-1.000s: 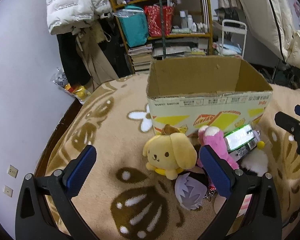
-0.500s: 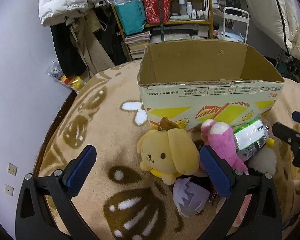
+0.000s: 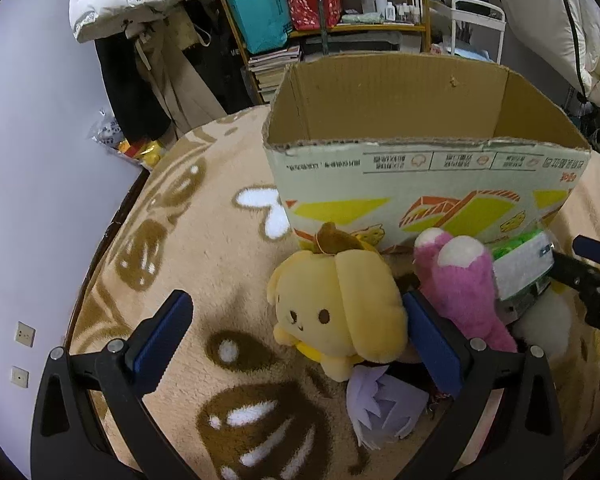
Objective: Organize soft objects
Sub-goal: 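Lower the left tool onto the yellow dog plush while the right tool grasps the clear bag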
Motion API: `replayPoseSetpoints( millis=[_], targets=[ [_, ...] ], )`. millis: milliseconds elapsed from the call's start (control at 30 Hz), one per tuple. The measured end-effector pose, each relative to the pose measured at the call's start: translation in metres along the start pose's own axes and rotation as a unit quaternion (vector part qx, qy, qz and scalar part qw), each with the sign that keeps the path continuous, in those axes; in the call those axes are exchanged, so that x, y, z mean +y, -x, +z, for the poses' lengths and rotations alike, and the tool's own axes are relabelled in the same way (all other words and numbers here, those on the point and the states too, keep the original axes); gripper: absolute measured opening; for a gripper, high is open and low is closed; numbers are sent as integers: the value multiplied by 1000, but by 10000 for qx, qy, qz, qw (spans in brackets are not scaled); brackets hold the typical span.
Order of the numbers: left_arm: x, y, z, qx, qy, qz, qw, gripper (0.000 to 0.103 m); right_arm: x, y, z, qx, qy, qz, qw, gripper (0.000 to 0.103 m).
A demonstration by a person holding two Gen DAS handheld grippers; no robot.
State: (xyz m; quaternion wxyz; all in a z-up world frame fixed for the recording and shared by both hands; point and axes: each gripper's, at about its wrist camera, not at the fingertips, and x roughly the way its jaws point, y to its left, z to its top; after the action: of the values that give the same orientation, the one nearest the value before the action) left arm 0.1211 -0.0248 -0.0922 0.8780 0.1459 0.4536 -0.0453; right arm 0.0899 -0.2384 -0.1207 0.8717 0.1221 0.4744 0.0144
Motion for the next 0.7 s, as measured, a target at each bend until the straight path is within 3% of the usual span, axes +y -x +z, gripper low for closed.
replayPoseSetpoints(
  millis=[167,400,567,667,700],
  targets=[
    [0,-8,-1,106,60,-32,9999,102,-2,-5,1,7,-31,139,9999,71],
    [4,-17,-3,259,236,-265,9990,102,-9,-9,6,89,-141,401,9991,49],
    [5,-19,-6,230,257,-387,9987,88,-6,-8,5,25,-90,385,9992,32],
    [2,-19,-7,207,220,-309,9991,85,-5,-9,4,26,-89,405,9991,31],
    [1,-19,-7,210,228,-357,9989,79,-3,-9,4,29,-84,431,9990,29]
  ],
)
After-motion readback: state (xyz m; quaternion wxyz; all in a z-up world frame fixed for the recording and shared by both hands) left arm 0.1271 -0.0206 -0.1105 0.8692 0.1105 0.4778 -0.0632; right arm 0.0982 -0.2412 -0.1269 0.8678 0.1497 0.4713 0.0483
